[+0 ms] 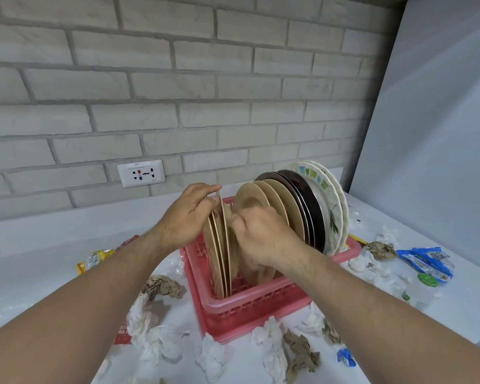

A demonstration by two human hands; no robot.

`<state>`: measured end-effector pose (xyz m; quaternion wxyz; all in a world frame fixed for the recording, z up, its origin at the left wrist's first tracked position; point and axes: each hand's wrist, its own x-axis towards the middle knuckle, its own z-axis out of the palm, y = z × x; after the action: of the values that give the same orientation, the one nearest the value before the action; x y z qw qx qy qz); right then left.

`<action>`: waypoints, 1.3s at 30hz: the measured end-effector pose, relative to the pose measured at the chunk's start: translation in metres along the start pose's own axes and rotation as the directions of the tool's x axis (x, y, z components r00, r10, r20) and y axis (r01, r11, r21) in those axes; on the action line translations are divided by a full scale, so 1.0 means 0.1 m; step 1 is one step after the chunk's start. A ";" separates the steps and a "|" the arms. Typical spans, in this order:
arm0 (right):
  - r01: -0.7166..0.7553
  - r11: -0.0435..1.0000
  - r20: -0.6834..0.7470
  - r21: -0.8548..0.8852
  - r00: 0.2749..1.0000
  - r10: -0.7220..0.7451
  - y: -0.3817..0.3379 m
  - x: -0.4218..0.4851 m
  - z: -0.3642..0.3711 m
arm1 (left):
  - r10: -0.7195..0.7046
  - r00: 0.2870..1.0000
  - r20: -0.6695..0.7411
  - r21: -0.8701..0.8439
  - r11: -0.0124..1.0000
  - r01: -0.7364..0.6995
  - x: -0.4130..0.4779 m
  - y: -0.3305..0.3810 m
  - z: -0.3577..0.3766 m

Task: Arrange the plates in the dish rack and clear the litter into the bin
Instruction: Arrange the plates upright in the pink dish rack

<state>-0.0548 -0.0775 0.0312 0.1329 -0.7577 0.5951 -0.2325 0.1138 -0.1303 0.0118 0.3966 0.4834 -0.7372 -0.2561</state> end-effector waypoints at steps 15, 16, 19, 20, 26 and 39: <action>-0.030 0.888 -0.058 -0.460 0.998 0.004 -0.26 0.05 -0.51 | -0.092 0.996 -0.018 0.034 0.995 0.092 -0.07 -0.03 -0.06; -0.053 0.883 -0.068 -0.467 0.997 0.024 -0.29 0.08 -0.58 | -0.098 0.995 -0.018 0.032 0.995 0.099 -0.07 -0.03 -0.06; -0.068 0.854 -0.064 -0.516 0.997 0.040 -0.29 0.11 -0.64 | -0.100 0.995 -0.010 0.032 0.994 0.100 -0.06 -0.02 -0.06; -0.053 0.848 -0.067 -0.527 0.998 0.020 -0.27 0.11 -0.60 | -0.103 0.995 -0.012 0.036 0.994 0.103 -0.06 -0.02 -0.07; 0.007 0.848 0.017 -0.529 1.000 0.002 -0.21 0.11 -0.26 | -0.109 0.994 -0.028 0.038 0.993 0.110 -0.10 0.06 -0.08; -0.117 0.868 0.073 -0.483 0.982 0.172 -0.19 0.02 -0.40 | -0.078 0.997 -0.028 0.016 0.997 0.078 -0.13 0.04 -0.09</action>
<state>-0.0590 -0.0718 0.0744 -0.0070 -0.7323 0.6805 -0.0251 0.1224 -0.1173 0.0155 0.3924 0.5186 -0.7143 -0.2584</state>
